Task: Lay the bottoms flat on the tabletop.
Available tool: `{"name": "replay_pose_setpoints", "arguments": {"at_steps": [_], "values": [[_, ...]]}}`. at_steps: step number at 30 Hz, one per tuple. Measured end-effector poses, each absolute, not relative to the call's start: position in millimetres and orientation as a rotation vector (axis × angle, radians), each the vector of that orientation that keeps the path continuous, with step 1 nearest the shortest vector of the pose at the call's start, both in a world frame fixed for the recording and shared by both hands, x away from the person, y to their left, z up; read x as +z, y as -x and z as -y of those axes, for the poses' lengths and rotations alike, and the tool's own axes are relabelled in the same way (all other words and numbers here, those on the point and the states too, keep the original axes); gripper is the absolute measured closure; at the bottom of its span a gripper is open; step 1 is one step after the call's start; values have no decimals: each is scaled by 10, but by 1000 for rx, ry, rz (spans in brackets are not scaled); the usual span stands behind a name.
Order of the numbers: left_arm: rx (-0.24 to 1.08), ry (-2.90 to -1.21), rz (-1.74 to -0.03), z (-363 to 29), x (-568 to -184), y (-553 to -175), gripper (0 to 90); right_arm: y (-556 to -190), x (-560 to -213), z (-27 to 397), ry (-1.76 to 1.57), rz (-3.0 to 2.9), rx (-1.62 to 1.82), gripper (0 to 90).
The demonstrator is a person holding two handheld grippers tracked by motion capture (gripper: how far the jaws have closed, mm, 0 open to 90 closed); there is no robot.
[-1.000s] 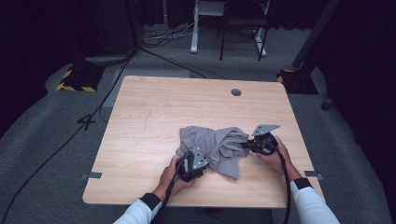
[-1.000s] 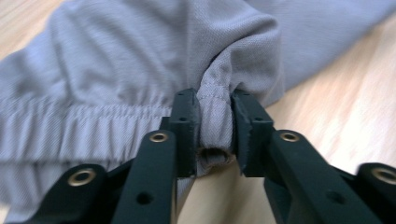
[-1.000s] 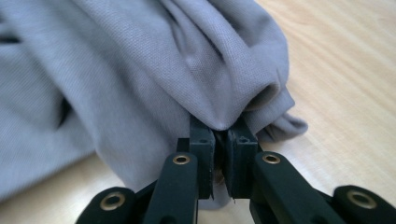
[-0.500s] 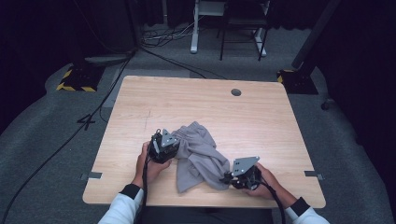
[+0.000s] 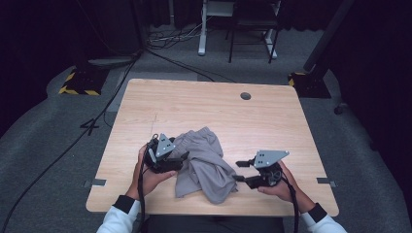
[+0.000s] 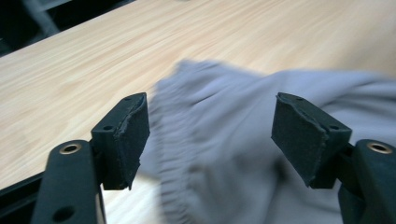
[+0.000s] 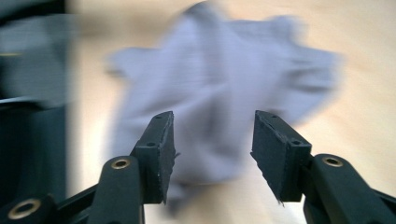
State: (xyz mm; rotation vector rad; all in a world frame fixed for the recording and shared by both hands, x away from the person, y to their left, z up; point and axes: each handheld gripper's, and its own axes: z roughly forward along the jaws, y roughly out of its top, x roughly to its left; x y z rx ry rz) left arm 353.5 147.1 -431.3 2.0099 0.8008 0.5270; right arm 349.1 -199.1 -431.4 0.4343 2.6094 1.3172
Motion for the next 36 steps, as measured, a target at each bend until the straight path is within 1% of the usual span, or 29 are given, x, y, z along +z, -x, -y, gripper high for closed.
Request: {"name": "replay_pose_setpoints", "arguments": {"at_steps": [1,2,4,5,6,7,8,9,10,11,12,13,14,16,17,18,20,22,25,26,27,33,34,36], "values": [[527,-2010,-801,-1471,-4313,-3535,274,-3491,-4314,1991,-434,-2609,1317,490],[478,-2020,-764,-1363,-4303,-3490,267,-3634,-4320,1996,-503,-2541,1251,487],[453,-2030,-737,-1298,-4317,-3473,263,-3777,-4367,1978,-565,-2531,1213,485],[420,-2052,-698,-1208,-4349,-3449,263,-3777,-4367,1978,-565,-2531,1213,485],[393,-2091,-665,-1084,-4418,-3429,249,-3955,-4438,1918,-602,-2524,1169,479],[393,-2091,-665,-1084,-4418,-3429,249,-4014,-4461,1890,-615,-2526,1171,472],[347,-2123,-639,-964,-4517,-3417,249,-4094,-4494,1844,-616,-2544,1172,463],[335,-2151,-636,-910,-4571,-3416,259,-4171,-4528,1786,-619,-2555,1148,448],[346,-2192,-626,-855,-4619,-3406,283,-4240,-4564,1728,-627,-2552,1139,443],[346,-2192,-626,-855,-4619,-3406,304,-4240,-4564,1728,-627,-2552,1139,443],[353,-2241,-595,-808,-4692,-3398,356,-4373,-4632,1592,-643,-2596,1136,424],[340,-2264,-579,-802,-4723,-3404,444,-4396,-4653,1547,-634,-2591,1128,424],[332,-2294,-565,-801,-4753,-3414,501,-4422,-4679,1489,-633,-2600,1128,419],[326,-2325,-545,-824,-4805,-3430,593,-4450,-4747,1378,-636,-2632,1112,433],[326,-2325,-545,-824,-4805,-3430,623,-4450,-4747,1378,-636,-2632,1112,433],[342,-2334,-494,-864,-4820,-3432,653,-4442,-4821,1263,-634,-2654,1046,471],[323,-2327,-492,-920,-4807,-3452,699,-4443,-4874,1209,-639,-2654,992,511],[330,-2327,-467,-970,-4777,-3437,729,-4451,-4902,1216,-672,-2658,1045,646],[364,-2314,-443,-1058,-4690,-3396,760,-4433,-4913,1240,-660,-2653,1068,872],[375,-2303,-443,-1101,-4654,-3384,767,-4433,-4914,1252,-664,-2638,1046,890],[375,-2303,-443,-1101,-4654,-3384,770,-4433,-4914,1252,-664,-2638,1046,890],[426,-2229,-491,-1491,-4463,-3298,772,-4502,-4883,1502,-775,-2592,964,897],[426,-2229,-491,-1491,-4463,-3298,773,-4502,-4883,1502,-775,-2592,964,897],[438,-2223,-526,-1668,-4438,-3274,773,-4537,-4867,1681,-835,-2571,925,897]]}}
